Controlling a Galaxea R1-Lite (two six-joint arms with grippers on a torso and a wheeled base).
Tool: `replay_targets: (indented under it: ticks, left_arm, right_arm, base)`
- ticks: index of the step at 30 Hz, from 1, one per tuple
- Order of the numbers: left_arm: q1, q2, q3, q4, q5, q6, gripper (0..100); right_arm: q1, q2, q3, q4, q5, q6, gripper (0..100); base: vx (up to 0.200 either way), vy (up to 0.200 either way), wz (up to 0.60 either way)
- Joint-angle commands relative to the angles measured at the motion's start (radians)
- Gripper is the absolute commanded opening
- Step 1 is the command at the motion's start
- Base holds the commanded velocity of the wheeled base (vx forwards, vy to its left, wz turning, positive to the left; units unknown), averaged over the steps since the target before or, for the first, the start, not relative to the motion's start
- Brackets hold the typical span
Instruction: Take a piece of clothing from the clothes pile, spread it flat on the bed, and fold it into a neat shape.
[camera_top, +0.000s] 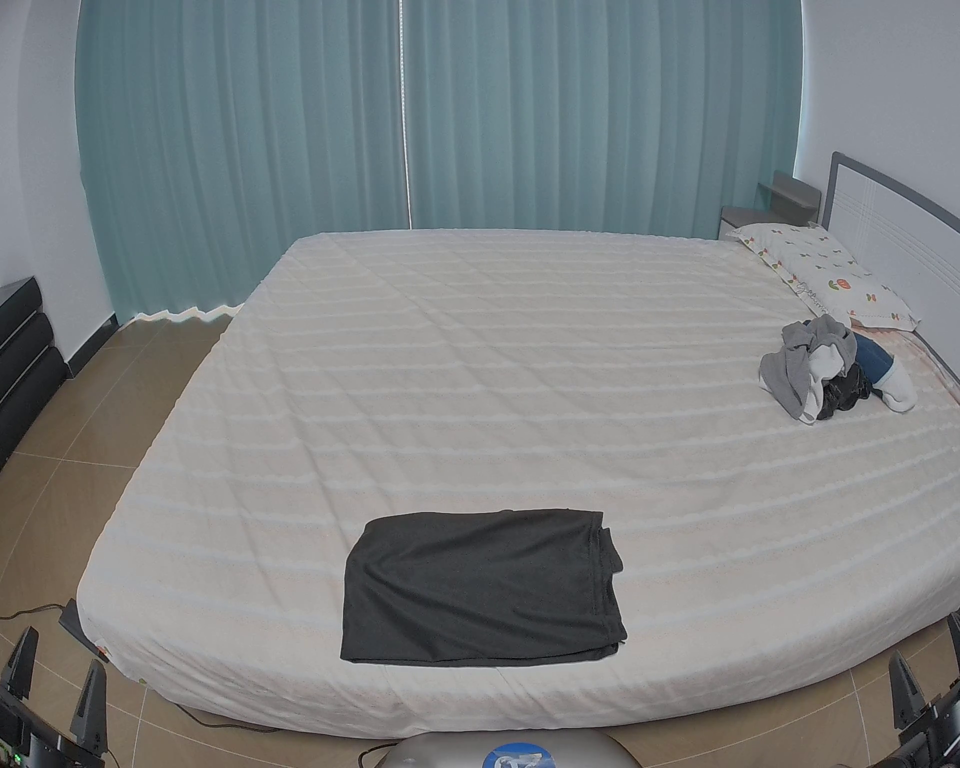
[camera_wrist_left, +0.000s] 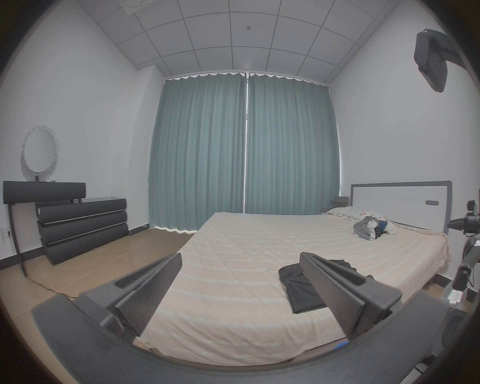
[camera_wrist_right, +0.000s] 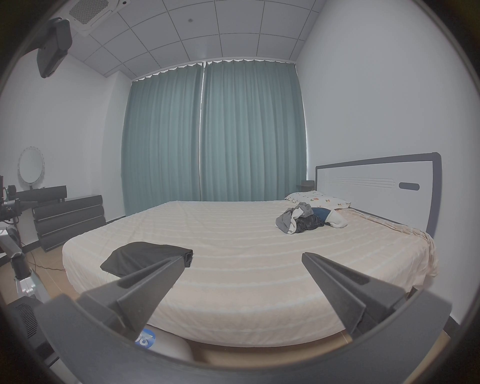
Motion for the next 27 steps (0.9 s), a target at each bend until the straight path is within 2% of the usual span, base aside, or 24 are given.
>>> replay_targets:
  ticks: [1, 7, 27]
  left_arm:
    - [0.002, -0.010, 0.018, 0.024, 0.029, 0.003, 100]
    - [0.000, -0.010, 0.018, 0.050, 0.000, 0.035, 100]
    - [0.002, -0.010, 0.018, 0.052, -0.002, 0.037, 100]
  right_arm:
    - [0.000, -0.011, 0.018, 0.000, 0.007, 0.000, 100]
    - [0.000, -0.011, 0.018, 0.000, 0.006, -0.003, 100]
    - [0.000, -0.010, 0.018, 0.000, 0.006, 0.000, 100]
  base:
    - [0.000, 0.000, 0.00]
    - [0.000, 0.000, 0.00]
    - [0.000, 0.000, 0.00]
